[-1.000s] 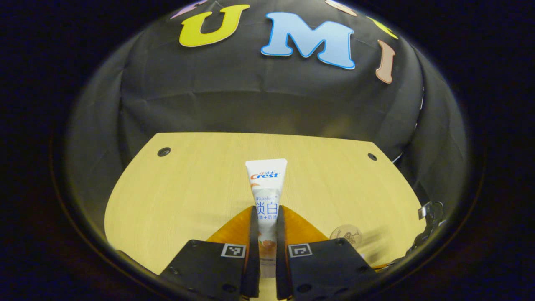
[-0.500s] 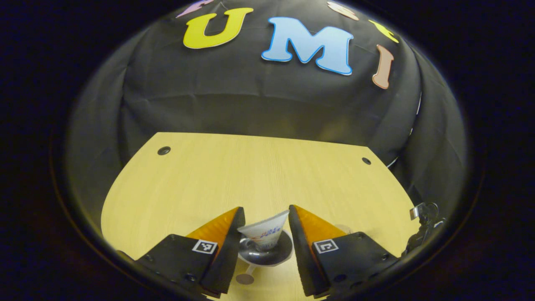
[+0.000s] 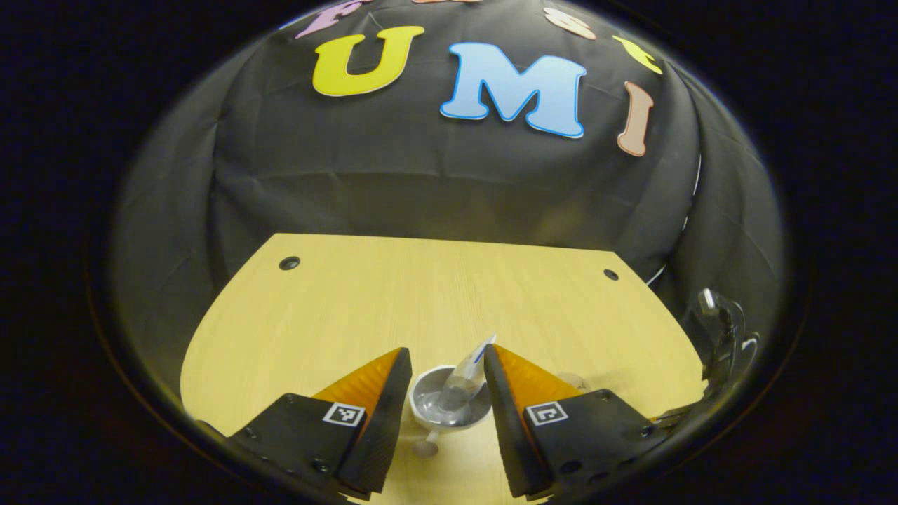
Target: Put the toothbrush and toothpaste on the desktop into the cup, then pick up the cup and place it on the coaster on the desktop.
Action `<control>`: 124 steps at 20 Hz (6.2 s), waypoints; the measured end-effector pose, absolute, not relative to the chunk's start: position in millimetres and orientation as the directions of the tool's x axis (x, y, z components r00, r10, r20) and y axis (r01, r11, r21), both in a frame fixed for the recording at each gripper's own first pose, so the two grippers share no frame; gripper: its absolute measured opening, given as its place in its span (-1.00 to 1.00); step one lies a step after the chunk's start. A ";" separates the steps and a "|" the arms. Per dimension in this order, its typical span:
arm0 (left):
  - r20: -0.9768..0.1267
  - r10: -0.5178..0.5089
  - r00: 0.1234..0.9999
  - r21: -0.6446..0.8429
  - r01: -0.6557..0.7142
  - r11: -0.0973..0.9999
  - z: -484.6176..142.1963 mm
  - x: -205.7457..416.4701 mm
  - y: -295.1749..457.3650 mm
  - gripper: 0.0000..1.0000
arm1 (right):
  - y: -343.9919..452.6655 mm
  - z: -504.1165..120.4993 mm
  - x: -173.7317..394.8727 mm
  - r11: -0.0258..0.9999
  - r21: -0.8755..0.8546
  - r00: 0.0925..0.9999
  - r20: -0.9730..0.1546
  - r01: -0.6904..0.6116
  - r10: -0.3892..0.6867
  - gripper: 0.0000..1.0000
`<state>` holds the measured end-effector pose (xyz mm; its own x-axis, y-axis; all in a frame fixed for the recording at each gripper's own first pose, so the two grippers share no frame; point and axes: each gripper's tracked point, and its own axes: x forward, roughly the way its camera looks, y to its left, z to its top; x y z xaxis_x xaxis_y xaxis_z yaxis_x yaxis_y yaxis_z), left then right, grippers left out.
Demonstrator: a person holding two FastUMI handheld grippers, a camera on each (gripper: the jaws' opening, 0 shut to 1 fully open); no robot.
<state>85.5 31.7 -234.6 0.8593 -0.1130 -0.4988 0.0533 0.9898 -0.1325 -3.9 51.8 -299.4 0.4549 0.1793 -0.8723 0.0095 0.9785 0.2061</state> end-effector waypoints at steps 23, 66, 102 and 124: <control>-0.548 -0.013 0.836 -0.143 -0.079 0.987 -234.3 11.8 153.2 0.31 | 201.9 -195.4 137.3 0.916 0.401 0.747 -0.609 0.002 0.265 -0.94; -0.941 -0.200 0.272 -0.094 0.359 0.929 -374.7 24.7 49.8 0.38 | 33.1 -233.7 48.3 0.937 0.317 0.815 -0.576 0.147 0.067 -0.80; -0.915 -0.276 0.293 -0.061 0.578 0.814 -378.3 46.2 -108.8 -0.30 | -67.0 -253.0 25.9 0.889 0.333 0.774 -0.632 0.314 -0.037 -0.80; -0.927 -0.230 0.296 -0.031 0.550 0.835 -390.3 42.5 -124.0 -0.23 | -105.7 -261.0 28.0 0.881 0.340 0.757 -0.653 0.329 -0.031 -0.80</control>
<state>42.5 -124.0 -390.3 0.2961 -0.2299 -0.9271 0.5497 0.8348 -0.0314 28.0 -105.7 -261.0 0.7569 -0.0313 -0.6528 0.3293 0.8810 0.3397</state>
